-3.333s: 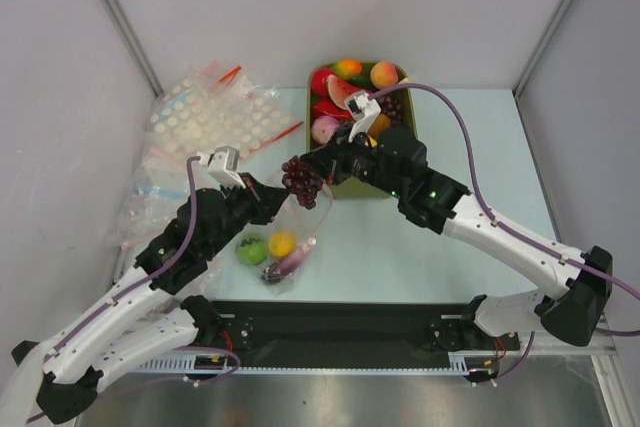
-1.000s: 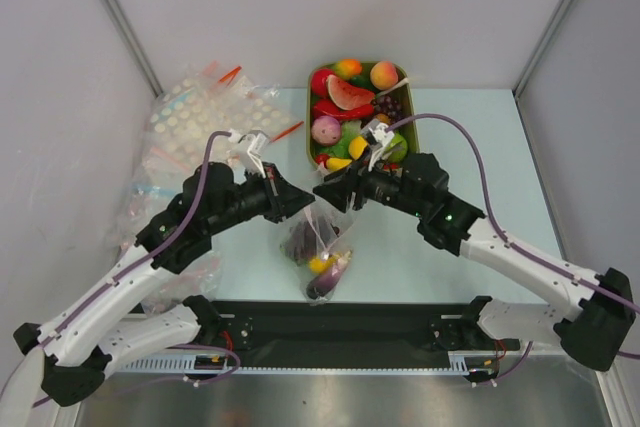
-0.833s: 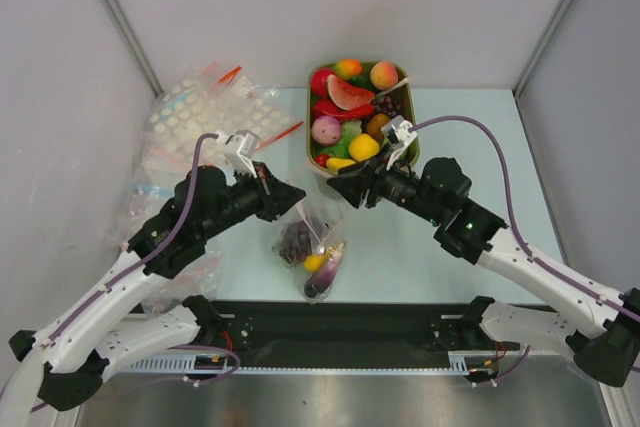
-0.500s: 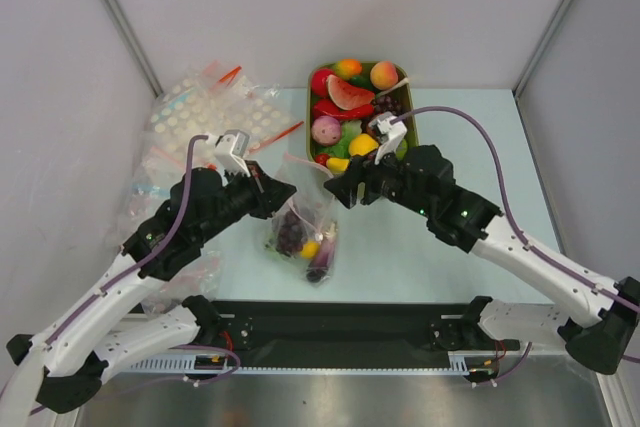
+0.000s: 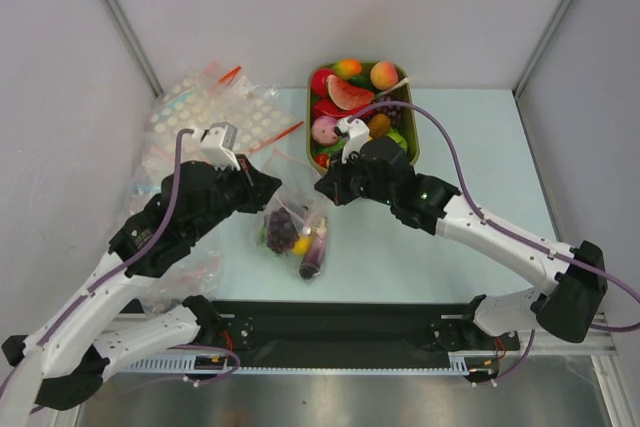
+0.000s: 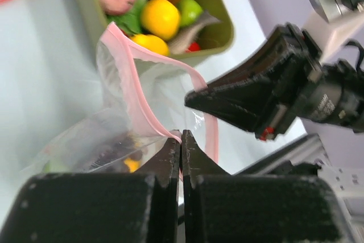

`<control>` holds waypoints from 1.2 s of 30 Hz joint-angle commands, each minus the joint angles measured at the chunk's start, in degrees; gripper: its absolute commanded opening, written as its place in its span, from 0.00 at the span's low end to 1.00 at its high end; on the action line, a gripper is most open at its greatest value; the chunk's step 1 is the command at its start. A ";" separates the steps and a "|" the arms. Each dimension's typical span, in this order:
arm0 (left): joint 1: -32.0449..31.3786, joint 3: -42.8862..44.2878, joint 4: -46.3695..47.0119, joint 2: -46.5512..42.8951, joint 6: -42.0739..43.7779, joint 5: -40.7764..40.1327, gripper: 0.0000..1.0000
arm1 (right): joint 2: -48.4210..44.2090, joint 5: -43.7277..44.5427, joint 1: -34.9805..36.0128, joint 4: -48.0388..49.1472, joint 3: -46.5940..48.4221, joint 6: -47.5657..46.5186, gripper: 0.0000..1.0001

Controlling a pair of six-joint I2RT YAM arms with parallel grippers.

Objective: Place the food in the zip-top bag and seal the zipper
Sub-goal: Adjust the zipper food storage bag at the center of the board.

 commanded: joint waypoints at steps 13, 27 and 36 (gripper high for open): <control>0.30 7.40 -2.85 8.45 1.61 -15.03 0.00 | 2.81 -8.28 -4.22 13.52 -5.94 4.96 0.09; 0.22 -8.34 15.18 10.57 0.64 -8.96 0.00 | 1.50 -6.79 -9.76 17.47 -11.75 4.09 0.67; 0.22 -13.53 19.49 6.09 -1.46 -12.12 0.00 | -0.28 -2.82 -12.92 18.44 -10.37 4.16 0.88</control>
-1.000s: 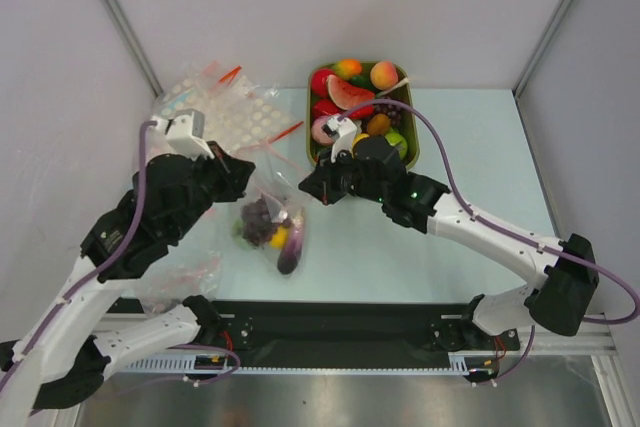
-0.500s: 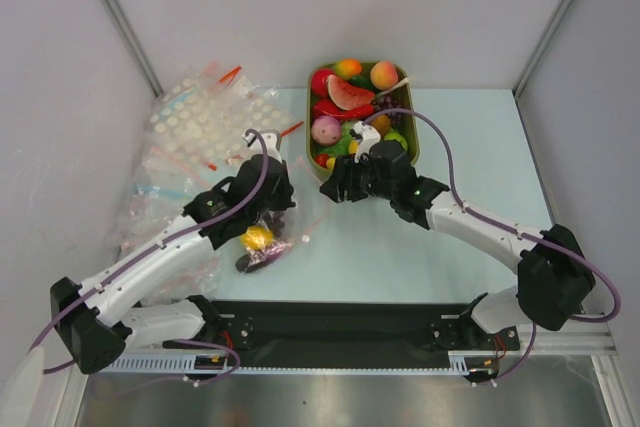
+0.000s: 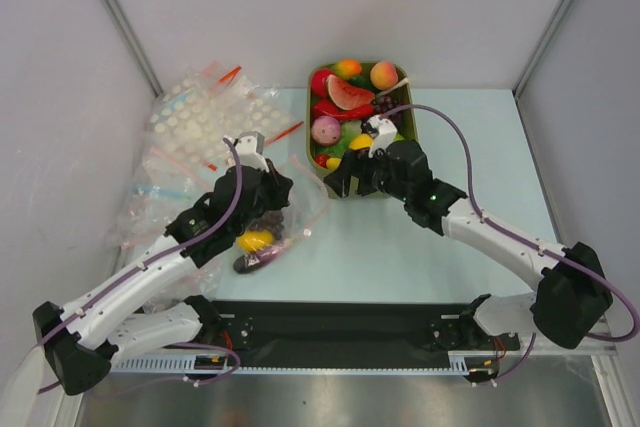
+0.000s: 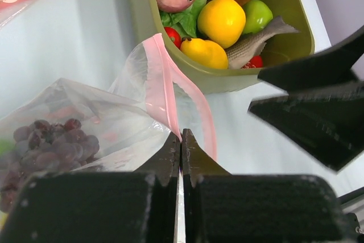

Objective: Place the food in the zip-top bag and seal the zipper
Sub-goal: Adjust the zipper food storage bag at the center of the board, then pick up the fake vegetable from the bin.

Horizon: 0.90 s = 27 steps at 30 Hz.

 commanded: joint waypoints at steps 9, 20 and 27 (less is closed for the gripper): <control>0.30 -4.90 6.91 -5.72 -4.41 -4.51 0.01 | 12.46 -0.47 -9.96 0.38 13.63 4.86 1.00; 0.22 -6.39 7.53 -7.04 -5.38 -6.18 0.00 | 28.62 -0.37 -11.37 6.17 22.78 8.90 1.00; 0.22 -7.18 9.81 -6.69 -2.57 -3.99 0.00 | 37.86 -2.66 -11.29 8.72 28.84 10.57 1.00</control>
